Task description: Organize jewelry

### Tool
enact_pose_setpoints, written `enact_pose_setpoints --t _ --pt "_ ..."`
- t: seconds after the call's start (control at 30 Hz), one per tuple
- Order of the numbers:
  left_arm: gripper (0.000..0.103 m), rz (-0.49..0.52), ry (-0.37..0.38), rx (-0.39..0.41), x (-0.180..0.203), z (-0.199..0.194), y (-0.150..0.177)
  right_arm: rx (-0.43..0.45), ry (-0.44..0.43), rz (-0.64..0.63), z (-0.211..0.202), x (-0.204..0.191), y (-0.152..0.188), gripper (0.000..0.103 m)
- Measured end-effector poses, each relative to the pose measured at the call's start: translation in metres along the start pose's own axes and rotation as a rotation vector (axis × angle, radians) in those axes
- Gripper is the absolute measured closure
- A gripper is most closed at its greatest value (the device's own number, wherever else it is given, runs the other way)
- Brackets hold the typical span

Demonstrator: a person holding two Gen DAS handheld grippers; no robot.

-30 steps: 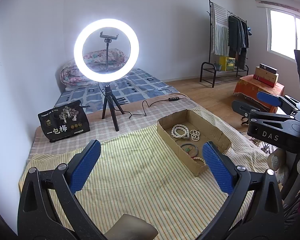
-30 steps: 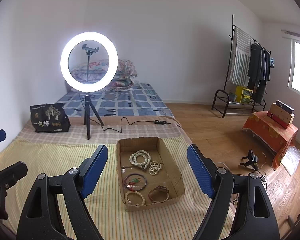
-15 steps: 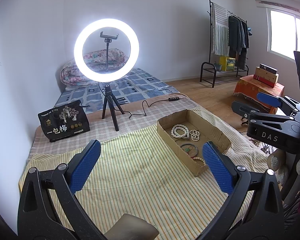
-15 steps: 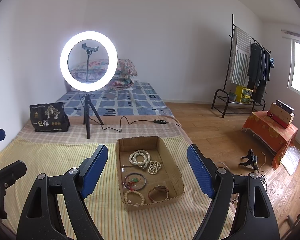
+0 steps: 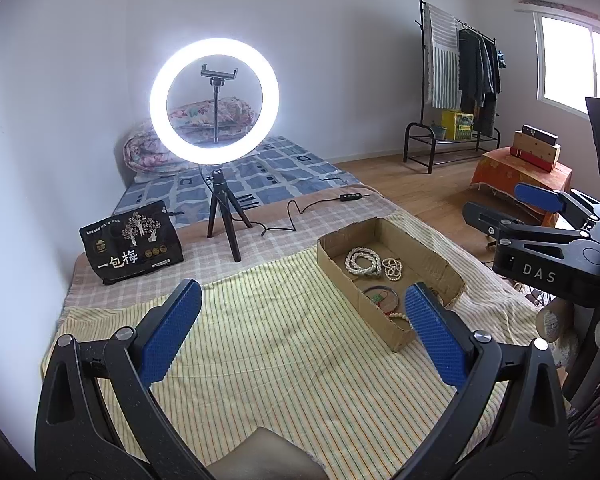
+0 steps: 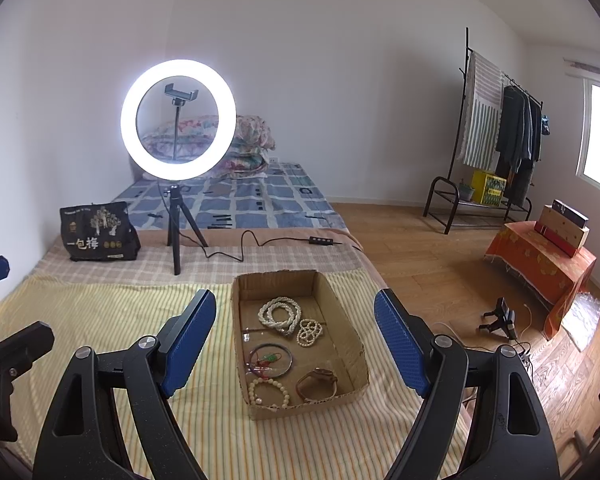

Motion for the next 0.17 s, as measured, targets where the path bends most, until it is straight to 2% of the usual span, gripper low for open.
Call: enact_pose_setpoints --t 0.17 --pt "0.0 0.002 -0.014 0.005 0.0008 -0.0016 0.0009 -0.002 -0.001 -0.009 -0.0006 -0.0012 0.0028 0.022"
Point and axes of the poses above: each gripper's, at about its wrist camera, not at the fingertips, and z roughly the way its jaws point, x to its right, y to its underside, the point moved 7 cm from there along z, roughly the way its jaws point, and after that the axes turned 8 degrees about y, right-handed, at the moved point
